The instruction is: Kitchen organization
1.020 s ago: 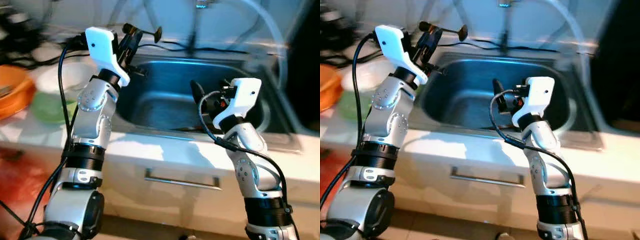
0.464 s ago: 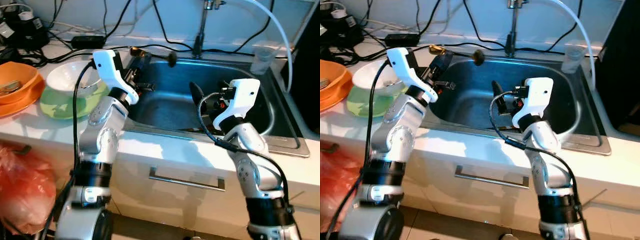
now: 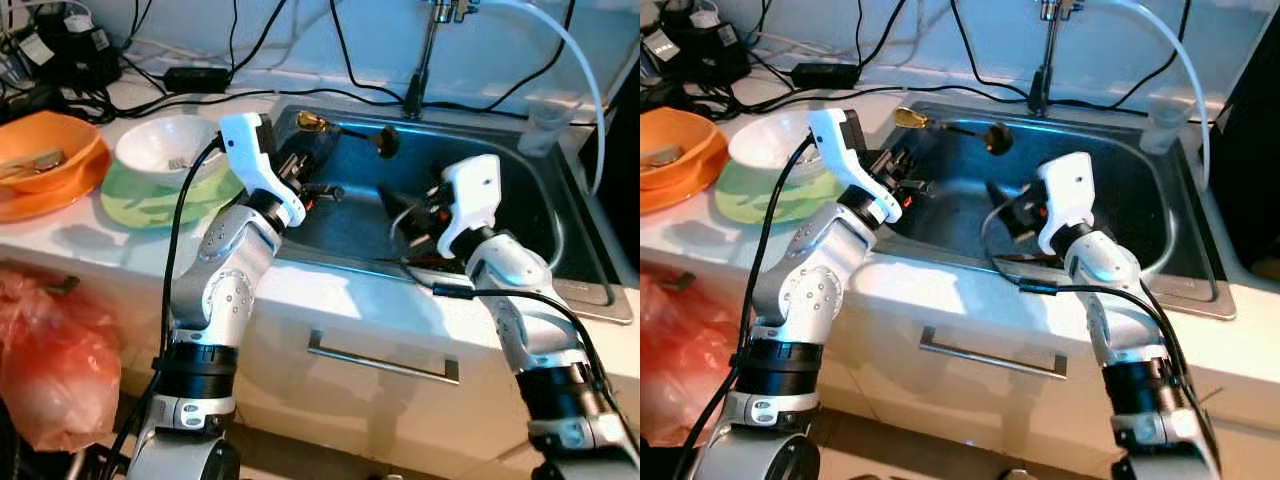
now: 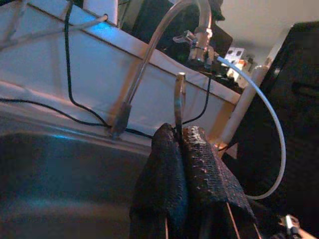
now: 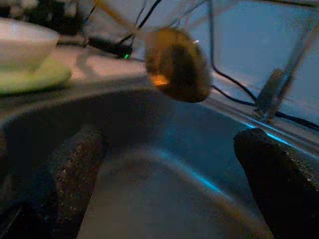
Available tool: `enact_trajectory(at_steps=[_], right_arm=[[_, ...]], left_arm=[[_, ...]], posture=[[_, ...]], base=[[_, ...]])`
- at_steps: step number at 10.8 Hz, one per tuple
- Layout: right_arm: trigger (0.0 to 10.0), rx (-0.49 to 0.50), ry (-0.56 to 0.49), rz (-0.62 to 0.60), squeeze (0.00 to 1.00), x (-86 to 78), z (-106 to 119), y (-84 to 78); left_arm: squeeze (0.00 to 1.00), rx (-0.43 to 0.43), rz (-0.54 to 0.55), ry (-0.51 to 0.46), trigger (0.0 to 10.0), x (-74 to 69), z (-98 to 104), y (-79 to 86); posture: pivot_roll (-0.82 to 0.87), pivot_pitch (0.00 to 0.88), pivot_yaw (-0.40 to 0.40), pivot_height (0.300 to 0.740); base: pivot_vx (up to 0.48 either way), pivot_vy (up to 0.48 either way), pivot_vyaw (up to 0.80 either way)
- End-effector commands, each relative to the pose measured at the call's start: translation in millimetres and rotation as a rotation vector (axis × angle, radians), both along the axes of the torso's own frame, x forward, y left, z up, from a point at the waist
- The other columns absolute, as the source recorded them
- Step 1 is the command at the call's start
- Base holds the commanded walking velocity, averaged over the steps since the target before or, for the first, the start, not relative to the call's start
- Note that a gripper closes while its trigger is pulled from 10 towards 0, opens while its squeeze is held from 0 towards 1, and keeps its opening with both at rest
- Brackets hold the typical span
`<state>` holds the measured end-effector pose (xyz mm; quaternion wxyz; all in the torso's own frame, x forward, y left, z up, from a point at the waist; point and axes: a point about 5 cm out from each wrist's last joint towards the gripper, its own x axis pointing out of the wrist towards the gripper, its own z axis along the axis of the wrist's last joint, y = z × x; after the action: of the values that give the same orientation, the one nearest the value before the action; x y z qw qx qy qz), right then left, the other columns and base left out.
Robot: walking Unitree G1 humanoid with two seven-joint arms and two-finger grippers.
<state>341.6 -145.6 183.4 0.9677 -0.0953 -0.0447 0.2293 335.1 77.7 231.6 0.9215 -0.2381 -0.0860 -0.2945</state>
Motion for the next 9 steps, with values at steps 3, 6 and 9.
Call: enact_trajectory(at_steps=[3, 6, 9], right_arm=[[10.0, -0.130, -0.106, 0.071, 0.00, 10.1, 15, 4.4], [10.0, -0.147, -0.152, 0.098, 0.00, 10.9, 20, 13.1], [10.0, -0.147, -0.147, 0.158, 0.00, 6.3, 13, 27.6]], left_arm=[[0.00, 0.005, 0.005, 0.052, 0.0, -7.0, -4, -6.2], [0.00, 0.025, 0.028, 0.118, 0.0, -7.6, -16, -9.2], [0.00, 0.008, 0.022, 0.139, 0.0, -6.1, -17, -16.4]], posture=[[0.01, 0.000, -0.047, 0.740], [0.01, 0.000, -0.057, 0.740], [0.01, 0.000, -0.066, 0.740]], base=[[0.000, 0.000, 0.00], [0.000, 0.000, 0.00], [0.000, 0.000, 0.00]])
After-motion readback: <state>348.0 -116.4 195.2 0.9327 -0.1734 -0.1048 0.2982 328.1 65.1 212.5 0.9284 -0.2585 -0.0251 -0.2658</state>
